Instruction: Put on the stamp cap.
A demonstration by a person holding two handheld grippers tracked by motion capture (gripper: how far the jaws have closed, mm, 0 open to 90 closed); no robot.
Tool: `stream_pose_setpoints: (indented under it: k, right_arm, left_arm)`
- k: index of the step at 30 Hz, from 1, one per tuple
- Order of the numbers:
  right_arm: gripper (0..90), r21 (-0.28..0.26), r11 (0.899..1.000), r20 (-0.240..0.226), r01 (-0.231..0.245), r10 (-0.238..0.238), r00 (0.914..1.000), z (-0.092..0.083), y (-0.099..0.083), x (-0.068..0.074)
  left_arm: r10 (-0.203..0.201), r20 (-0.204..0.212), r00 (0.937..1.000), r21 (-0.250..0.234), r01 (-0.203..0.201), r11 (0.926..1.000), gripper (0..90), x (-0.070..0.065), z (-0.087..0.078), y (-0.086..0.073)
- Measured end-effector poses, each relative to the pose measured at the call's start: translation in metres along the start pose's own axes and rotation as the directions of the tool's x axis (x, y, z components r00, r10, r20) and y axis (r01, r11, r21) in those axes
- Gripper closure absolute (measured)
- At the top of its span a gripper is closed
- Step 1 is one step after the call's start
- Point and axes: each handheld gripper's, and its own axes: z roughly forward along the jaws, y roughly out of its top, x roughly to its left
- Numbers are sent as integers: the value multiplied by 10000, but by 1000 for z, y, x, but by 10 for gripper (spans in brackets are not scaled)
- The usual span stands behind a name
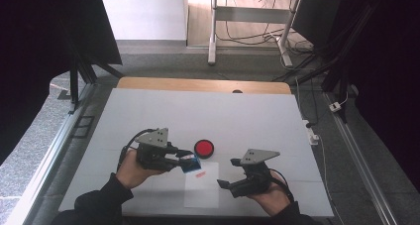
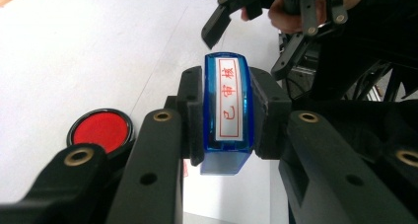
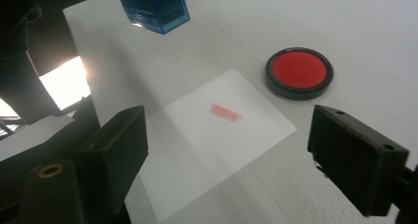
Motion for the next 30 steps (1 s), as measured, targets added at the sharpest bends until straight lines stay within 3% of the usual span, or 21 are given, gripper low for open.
stream_pose_setpoints:
  k: [5,9,15,19,23,30]
  right_arm:
    - [84,270,9990,349,-350,341,9988,-6,-6,-3]
    - [65,506,9981,722,-363,326,9969,-11,-11,-4]
    - [0,433,9972,1229,-605,548,9909,-21,-22,-5]
    - [0,286,9950,1586,-960,903,9832,-29,-28,-6]
    - [0,178,9935,2135,-1124,1060,9712,-36,-33,-7]
    - [0,314,9902,2669,-1361,1229,9559,-45,-43,-10]
  left_arm:
    - [-15,-37,10000,11,15,10000,704,1,-1,0]
    - [-40,-133,9999,50,41,10000,704,1,-2,-1]
    - [-163,-329,9993,50,165,9999,704,3,-4,-1]
    - [-212,-483,9986,103,217,9997,704,4,-5,-1]
    - [-283,-638,9976,126,292,9995,704,5,-6,-2]
    - [-381,-841,9957,164,396,9991,704,6,-9,-3]
